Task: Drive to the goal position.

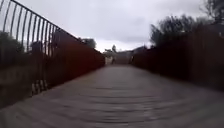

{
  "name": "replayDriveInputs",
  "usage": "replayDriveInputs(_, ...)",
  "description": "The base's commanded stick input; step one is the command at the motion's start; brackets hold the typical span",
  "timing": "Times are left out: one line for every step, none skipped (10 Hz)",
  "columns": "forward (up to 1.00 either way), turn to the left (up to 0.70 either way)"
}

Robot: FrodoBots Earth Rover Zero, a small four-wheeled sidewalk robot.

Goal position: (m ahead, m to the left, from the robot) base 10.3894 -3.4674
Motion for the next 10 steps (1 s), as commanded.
replayDriveInputs(0.7,-0.06)
replayDriveInputs(0.7,0.0)
replayDriveInputs(0.7,0.0)
replayDriveInputs(0.7,0.0)
replayDriveInputs(0.7,0.0)
replayDriveInputs(0.7,0.0)
replayDriveInputs(0.7,0.0)
replayDriveInputs(0.7,0.0)
replayDriveInputs(0.7,0.0)
replayDriveInputs(0.85,0.0)
